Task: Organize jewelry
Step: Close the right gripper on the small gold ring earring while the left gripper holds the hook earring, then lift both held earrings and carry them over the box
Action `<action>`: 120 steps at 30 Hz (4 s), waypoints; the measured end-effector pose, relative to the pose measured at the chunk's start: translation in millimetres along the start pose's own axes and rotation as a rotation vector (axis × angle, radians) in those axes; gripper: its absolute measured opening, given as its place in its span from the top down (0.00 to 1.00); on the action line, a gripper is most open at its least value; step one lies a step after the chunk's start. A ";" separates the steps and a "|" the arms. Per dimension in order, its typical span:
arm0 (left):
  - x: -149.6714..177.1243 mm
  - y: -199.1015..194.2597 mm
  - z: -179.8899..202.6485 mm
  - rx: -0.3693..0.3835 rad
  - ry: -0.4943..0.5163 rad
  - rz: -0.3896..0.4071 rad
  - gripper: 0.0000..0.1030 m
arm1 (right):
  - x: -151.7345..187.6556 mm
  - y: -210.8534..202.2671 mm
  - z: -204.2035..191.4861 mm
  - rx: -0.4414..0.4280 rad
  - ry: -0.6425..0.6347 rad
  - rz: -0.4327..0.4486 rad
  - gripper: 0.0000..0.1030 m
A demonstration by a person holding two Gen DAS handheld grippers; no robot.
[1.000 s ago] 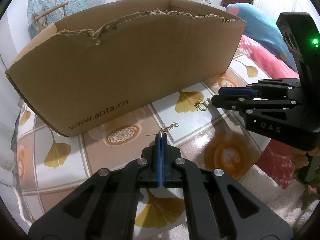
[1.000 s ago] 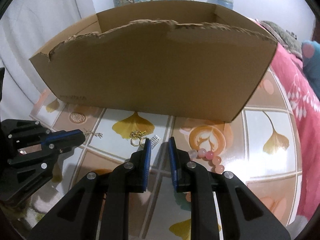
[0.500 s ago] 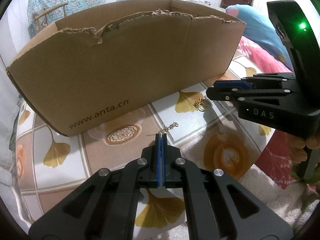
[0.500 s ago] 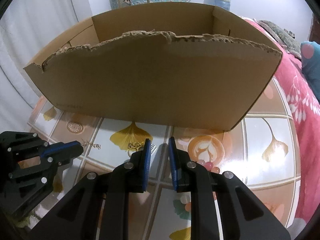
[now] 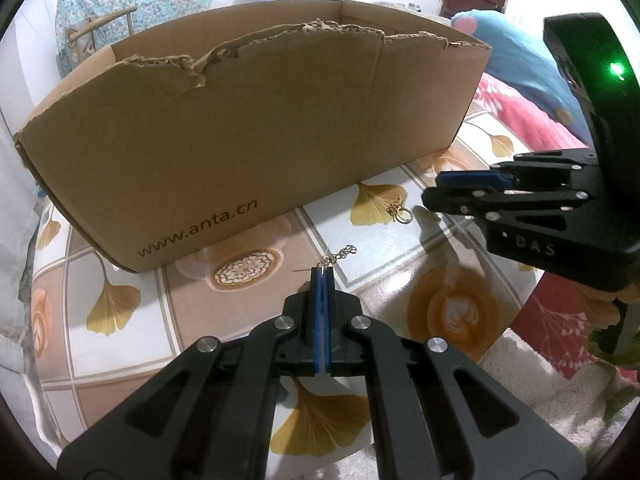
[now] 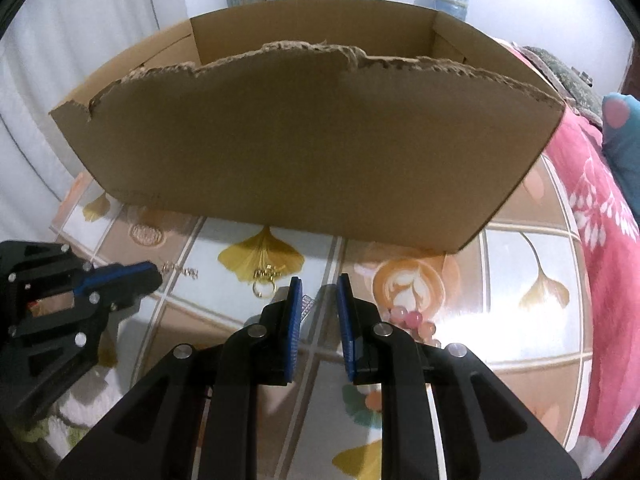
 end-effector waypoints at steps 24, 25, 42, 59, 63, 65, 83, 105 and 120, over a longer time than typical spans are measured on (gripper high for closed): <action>2.7 0.3 0.4 -0.001 -0.008 0.019 0.99 | 22.6 -11.1 -10.9 -0.074 0.012 -0.039 0.83; 2.5 0.5 0.5 -0.001 -0.008 0.019 0.99 | 21.9 -10.2 -9.3 -0.073 0.023 -0.041 0.83; 2.6 0.2 0.7 -0.003 -0.005 0.019 0.99 | 16.9 -4.1 -14.7 -0.071 0.060 -0.064 0.83; 2.4 0.5 0.8 -0.006 -0.005 0.020 0.99 | 11.2 -4.7 -21.5 -0.031 0.036 -0.048 0.83; 2.7 0.4 0.7 -0.005 -0.006 0.020 0.99 | 12.1 -2.3 -34.0 -0.018 -0.001 -0.042 0.83; 2.8 0.4 0.9 -0.006 -0.005 0.021 0.99 | 10.8 -1.6 -39.8 -0.009 -0.019 -0.035 0.83; 2.3 0.9 1.2 -0.009 -0.004 0.022 0.99 | 16.4 -9.2 -34.6 -0.019 0.002 -0.004 0.83; 2.4 2.9 2.1 -0.009 -0.001 0.023 0.99 | 12.7 4.4 -27.0 -0.062 0.038 -0.074 0.95; 2.9 2.5 2.8 -0.014 0.006 0.025 0.99 | 10.7 1.5 2.5 -0.098 0.066 -0.052 0.95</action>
Point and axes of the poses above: each gripper's, at about its wrist camera, not at the fingertips, and y roughly the way its jaws point, z to its right, x to its underside, the point moved 4 cm from there along y, roughly the way its jaws point, and after that the axes turned 8 degrees about -z, right-handed, at the moved point
